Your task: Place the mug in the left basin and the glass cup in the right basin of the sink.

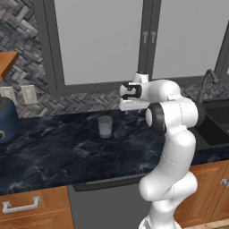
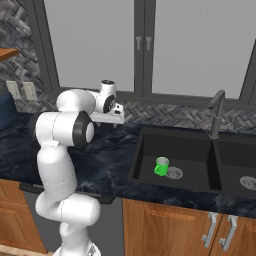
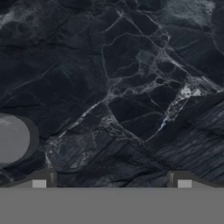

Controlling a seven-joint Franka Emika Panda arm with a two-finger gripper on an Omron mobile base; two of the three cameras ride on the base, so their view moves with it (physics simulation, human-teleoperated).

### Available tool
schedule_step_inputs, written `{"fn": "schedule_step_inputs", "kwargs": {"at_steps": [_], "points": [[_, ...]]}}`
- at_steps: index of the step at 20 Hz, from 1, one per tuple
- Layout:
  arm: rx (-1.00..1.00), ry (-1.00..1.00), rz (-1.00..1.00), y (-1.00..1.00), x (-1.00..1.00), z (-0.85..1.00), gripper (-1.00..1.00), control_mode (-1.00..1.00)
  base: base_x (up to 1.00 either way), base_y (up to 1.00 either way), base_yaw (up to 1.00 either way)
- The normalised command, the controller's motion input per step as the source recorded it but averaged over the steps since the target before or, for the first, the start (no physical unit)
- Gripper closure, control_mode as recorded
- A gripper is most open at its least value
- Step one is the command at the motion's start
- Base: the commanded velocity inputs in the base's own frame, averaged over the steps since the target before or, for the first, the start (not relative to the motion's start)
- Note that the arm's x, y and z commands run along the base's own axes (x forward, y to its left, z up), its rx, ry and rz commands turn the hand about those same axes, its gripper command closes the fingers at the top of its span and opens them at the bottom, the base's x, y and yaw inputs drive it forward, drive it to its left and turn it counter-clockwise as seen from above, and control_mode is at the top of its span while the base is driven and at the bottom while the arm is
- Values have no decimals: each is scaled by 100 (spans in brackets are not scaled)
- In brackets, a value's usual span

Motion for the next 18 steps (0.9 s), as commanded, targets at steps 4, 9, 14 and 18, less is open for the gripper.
{"fn": "schedule_step_inputs", "kwargs": {"at_steps": [4, 9, 14, 18], "points": [[0, 6, 0, 28, -9, 2, -100, -100, 0, 0, 0], [0, 8, 0, 27, -1, 2, -100, -100, 0, 0, 0], [0, 8, 0, 24, 0, 3, -100, -100, 0, 0, 0], [0, 4, 0, 21, -1, 0, -100, -100, 0, 0, 0]]}}
